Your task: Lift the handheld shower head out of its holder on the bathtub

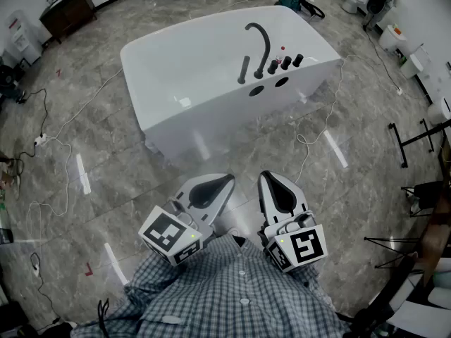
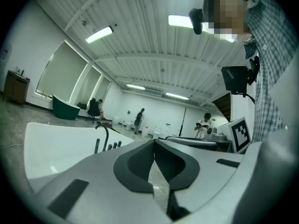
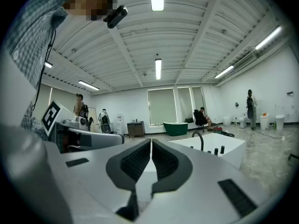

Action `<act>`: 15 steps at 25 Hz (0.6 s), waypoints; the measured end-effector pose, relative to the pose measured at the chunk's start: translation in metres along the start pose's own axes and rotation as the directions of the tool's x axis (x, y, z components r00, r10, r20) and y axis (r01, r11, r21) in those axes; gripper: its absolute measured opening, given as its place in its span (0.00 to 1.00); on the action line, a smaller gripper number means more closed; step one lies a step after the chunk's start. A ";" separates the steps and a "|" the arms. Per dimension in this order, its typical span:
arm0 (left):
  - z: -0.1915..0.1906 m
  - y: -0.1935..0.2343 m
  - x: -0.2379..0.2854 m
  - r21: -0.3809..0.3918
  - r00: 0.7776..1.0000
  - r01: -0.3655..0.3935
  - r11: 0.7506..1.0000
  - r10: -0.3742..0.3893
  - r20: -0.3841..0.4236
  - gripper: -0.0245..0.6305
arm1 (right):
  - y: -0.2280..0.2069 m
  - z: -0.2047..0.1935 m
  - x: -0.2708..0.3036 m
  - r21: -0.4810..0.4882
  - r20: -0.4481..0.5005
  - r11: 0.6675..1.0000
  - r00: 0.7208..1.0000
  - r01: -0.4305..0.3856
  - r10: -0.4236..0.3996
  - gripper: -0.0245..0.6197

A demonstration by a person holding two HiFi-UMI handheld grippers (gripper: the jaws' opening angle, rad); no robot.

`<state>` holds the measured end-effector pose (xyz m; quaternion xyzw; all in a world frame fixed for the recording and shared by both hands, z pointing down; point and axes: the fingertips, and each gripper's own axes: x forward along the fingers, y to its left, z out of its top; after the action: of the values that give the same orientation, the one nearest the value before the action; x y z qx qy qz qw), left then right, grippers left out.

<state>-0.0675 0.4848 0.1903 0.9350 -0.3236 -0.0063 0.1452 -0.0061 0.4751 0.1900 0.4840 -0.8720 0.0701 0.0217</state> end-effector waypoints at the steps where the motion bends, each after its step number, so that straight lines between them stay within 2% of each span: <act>1: 0.000 0.001 -0.001 0.000 1.000 0.000 1.000 0.000 0.001 0.05 | 0.001 0.000 0.000 0.001 0.000 1.000 1.000 0.000 0.000 0.08; 15: -0.001 0.002 0.002 0.006 1.000 -0.008 1.000 0.008 -0.002 0.05 | -0.004 -0.001 -0.002 0.007 0.007 1.000 1.000 0.007 -0.007 0.08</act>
<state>-0.0673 0.4818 0.1917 0.9341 -0.3271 -0.0037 0.1430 -0.0016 0.4748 0.1910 0.4874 -0.8701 0.0713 0.0171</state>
